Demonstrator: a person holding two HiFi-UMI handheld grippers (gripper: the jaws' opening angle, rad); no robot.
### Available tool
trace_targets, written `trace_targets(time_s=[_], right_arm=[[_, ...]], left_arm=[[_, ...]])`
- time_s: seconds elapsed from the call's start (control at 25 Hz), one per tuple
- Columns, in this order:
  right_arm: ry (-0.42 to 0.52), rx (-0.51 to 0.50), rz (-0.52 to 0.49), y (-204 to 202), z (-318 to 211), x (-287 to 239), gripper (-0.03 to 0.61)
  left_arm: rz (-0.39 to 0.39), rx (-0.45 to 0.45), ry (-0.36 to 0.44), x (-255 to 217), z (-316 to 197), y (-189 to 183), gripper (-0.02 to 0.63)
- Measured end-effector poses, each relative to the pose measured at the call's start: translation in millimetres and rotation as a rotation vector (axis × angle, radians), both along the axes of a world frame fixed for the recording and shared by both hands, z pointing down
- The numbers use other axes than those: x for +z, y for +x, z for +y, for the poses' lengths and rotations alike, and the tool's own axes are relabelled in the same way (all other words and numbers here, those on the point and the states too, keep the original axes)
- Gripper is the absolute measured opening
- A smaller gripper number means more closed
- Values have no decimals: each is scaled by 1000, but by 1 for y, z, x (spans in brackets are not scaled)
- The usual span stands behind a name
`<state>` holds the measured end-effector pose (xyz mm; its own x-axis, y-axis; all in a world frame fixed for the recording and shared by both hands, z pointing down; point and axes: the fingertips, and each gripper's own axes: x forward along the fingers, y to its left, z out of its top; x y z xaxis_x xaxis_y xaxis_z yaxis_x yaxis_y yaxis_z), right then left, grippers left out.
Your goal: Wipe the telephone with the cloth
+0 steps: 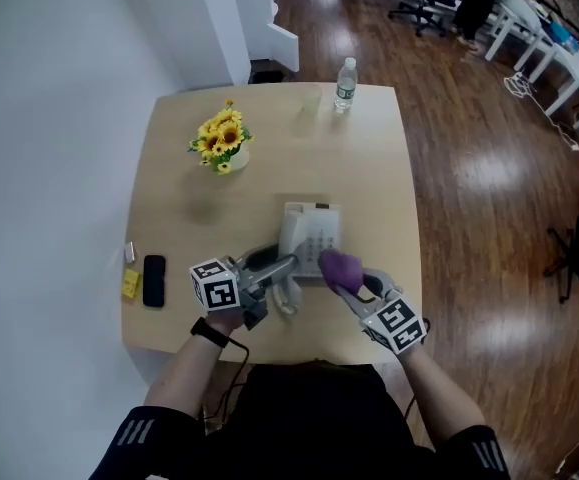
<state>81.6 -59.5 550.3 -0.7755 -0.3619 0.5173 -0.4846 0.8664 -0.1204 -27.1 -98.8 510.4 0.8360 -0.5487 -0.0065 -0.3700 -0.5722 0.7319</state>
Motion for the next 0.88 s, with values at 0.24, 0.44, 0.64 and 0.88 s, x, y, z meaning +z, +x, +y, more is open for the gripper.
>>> trace_targets(time_s=[0.24,0.44,0.64,0.88], right_arm=[[276,-151,-7,-74,-33,-101,130],[482,-328,106,-136,-21,-140,130],[573,-458,195,-161,9,-144,129],[599,-528,249,-166,31,-126,129]], left_arm=[[224,25,81,-70,42,-31,212],[230,57,125,-88,66,-42,210],[182,59,141,-90,81,-54,210],[182,53,135,-84,94,-64,210]])
